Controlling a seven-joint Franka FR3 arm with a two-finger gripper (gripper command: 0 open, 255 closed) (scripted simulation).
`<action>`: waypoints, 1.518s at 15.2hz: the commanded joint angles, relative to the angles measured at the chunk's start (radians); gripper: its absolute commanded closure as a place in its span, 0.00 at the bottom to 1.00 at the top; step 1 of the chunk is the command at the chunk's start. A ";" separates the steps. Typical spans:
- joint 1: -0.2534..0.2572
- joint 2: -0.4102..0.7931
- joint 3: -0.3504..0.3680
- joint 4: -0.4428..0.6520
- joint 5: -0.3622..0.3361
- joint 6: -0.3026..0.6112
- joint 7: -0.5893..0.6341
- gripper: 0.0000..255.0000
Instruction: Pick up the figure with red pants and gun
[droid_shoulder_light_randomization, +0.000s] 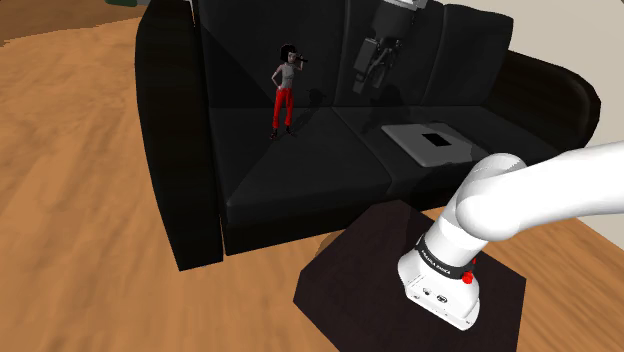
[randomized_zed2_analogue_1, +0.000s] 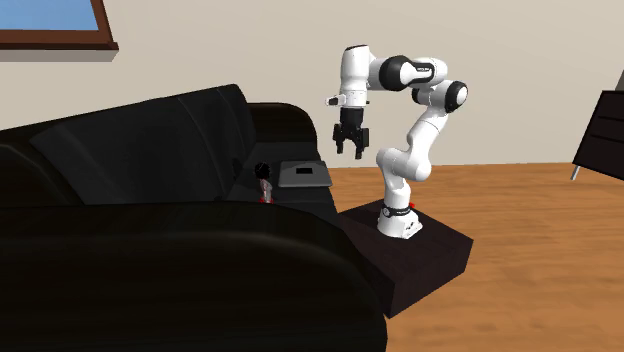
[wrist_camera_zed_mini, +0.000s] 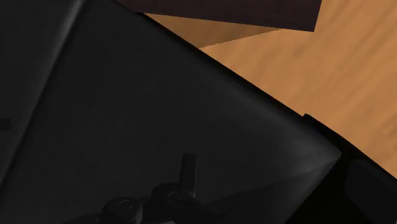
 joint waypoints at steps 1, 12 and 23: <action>0.000 0.000 0.000 0.000 0.000 0.000 0.000 0.00; 0.112 0.347 -0.319 0.234 -0.005 0.121 -0.670 0.00; 0.156 0.883 -0.493 0.775 0.266 -0.018 -1.328 0.00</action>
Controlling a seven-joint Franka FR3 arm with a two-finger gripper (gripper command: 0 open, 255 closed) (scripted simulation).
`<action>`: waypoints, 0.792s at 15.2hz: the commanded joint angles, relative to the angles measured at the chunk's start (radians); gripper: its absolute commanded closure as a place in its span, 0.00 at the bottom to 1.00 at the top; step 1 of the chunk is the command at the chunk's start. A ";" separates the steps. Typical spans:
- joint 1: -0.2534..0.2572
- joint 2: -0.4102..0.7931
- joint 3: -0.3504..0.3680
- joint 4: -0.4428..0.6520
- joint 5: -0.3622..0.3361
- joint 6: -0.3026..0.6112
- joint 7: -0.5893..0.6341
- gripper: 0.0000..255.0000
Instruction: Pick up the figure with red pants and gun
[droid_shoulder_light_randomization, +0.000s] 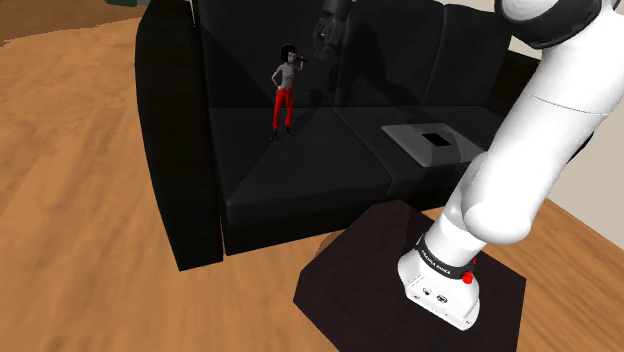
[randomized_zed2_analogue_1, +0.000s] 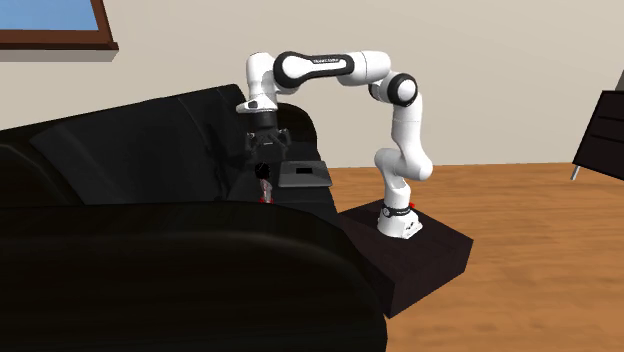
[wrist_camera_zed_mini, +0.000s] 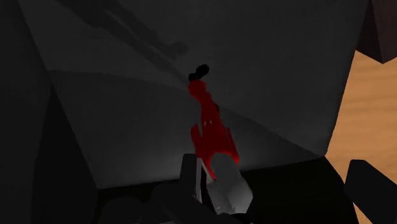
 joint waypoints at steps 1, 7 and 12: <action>-0.015 0.106 -0.002 0.117 0.062 -0.044 -0.108 0.00; -0.037 0.190 0.011 0.172 0.105 -0.042 -0.195 0.00; -0.032 0.186 0.012 0.120 0.105 0.005 -0.209 0.00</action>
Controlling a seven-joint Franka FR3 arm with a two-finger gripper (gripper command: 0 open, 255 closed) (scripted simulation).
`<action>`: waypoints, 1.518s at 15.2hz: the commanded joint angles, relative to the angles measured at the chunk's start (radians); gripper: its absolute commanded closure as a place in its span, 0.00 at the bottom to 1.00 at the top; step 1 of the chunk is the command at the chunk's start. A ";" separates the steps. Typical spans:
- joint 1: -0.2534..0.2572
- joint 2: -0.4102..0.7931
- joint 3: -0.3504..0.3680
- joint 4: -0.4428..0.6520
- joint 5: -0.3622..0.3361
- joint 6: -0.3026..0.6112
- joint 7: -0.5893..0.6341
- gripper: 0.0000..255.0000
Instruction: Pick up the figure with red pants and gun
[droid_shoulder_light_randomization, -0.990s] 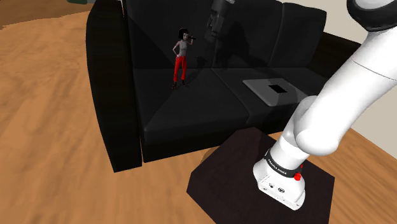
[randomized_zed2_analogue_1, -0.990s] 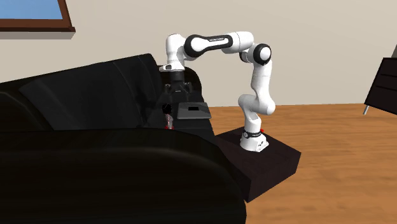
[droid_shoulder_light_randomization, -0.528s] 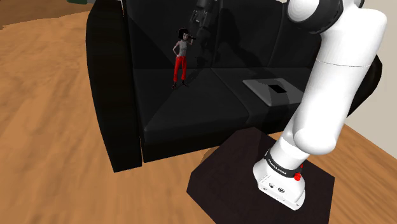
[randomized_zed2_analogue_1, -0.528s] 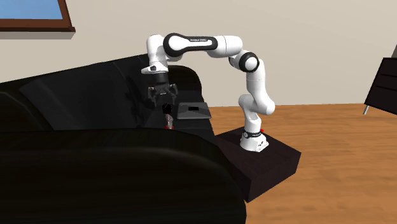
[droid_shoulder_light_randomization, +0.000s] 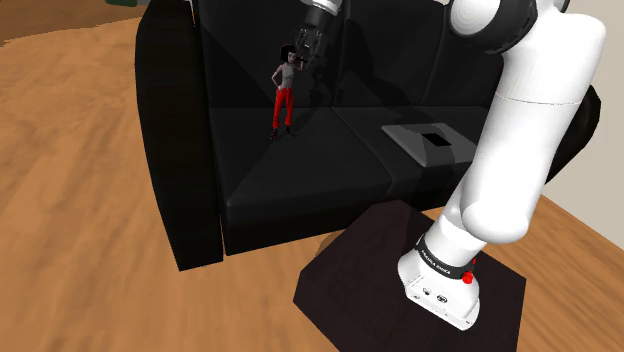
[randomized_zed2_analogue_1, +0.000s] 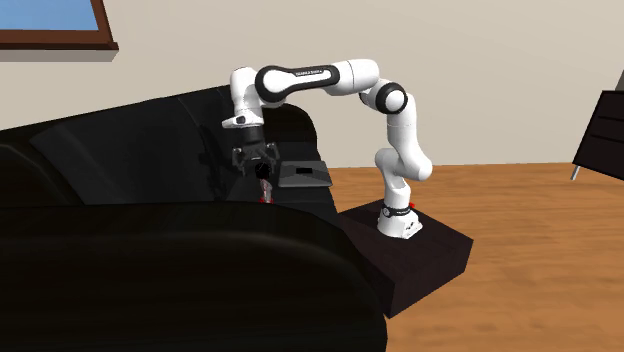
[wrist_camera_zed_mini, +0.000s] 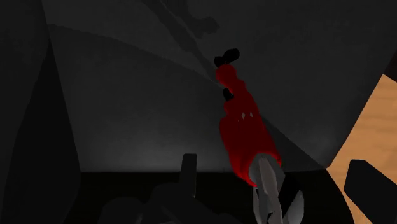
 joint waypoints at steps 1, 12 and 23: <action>0.001 0.000 0.000 -0.005 0.000 0.006 -0.001 1.00; -0.003 0.002 -0.001 0.024 0.000 -0.021 0.005 1.00; -0.030 0.034 -0.005 0.214 0.014 -0.176 0.045 1.00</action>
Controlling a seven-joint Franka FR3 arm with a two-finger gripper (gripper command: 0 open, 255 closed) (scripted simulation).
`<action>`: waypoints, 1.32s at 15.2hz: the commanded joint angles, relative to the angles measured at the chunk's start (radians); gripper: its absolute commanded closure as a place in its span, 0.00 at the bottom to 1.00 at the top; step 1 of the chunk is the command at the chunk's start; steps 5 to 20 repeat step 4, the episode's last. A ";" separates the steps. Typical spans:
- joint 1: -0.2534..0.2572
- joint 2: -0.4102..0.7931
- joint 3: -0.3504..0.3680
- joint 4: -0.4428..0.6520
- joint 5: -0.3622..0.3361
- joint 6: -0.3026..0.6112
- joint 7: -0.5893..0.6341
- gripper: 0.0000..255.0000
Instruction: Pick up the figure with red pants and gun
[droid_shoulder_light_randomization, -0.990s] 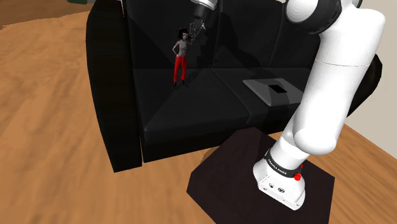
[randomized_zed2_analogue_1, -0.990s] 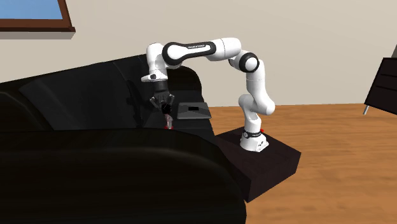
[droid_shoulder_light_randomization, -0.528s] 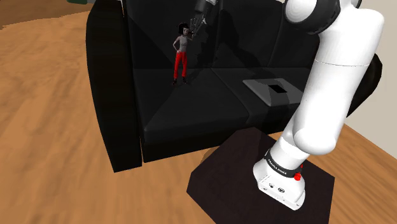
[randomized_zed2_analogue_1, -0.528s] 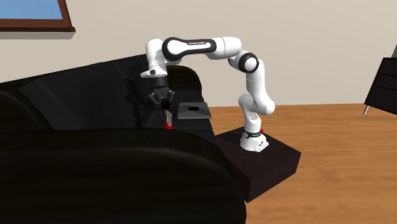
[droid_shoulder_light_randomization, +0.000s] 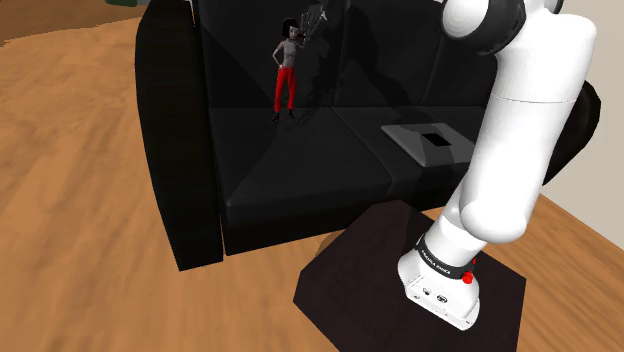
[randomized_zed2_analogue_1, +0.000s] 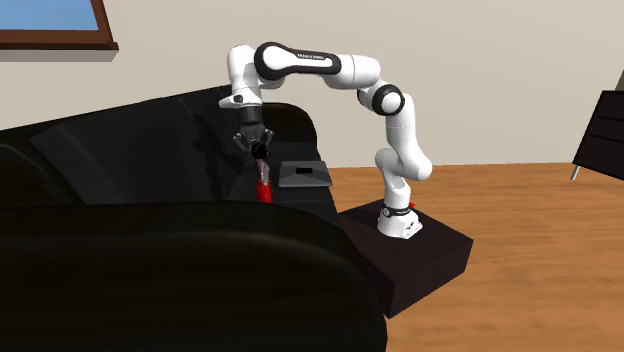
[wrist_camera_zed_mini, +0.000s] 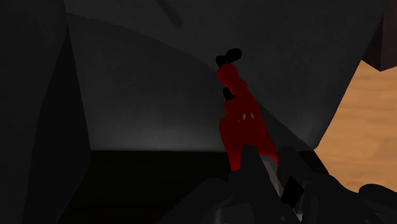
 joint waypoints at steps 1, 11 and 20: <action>-0.005 0.006 0.000 0.036 0.004 -0.029 0.008 1.00; -0.010 0.013 -0.001 0.060 0.007 -0.047 0.012 1.00; -0.010 0.013 -0.001 0.060 0.007 -0.047 0.012 1.00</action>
